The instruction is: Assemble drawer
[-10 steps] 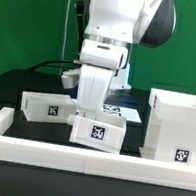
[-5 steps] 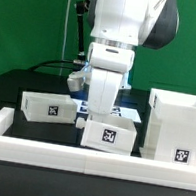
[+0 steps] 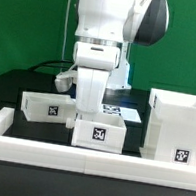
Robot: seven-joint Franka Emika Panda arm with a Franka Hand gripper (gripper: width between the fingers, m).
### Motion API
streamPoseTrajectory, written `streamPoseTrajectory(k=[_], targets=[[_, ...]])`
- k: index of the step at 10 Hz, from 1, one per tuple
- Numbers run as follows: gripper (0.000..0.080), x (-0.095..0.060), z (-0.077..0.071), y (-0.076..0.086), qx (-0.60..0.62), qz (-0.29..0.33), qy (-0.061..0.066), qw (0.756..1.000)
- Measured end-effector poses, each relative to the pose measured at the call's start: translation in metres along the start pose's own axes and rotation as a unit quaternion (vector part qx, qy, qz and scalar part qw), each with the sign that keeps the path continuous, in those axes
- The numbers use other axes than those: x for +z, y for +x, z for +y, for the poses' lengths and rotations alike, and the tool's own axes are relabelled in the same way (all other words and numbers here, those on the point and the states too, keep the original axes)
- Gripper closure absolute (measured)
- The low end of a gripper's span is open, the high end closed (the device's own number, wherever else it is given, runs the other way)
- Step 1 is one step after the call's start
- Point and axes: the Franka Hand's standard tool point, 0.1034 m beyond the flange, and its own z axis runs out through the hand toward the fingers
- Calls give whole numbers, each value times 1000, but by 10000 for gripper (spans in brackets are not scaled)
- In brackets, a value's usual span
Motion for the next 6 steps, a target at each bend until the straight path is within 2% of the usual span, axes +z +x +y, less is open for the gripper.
streamPoseTrajectory(k=[4,6], targets=[[758,1,-1,1,-4,-1,1,1000],[758,3,5,20,3,1,1,1000]])
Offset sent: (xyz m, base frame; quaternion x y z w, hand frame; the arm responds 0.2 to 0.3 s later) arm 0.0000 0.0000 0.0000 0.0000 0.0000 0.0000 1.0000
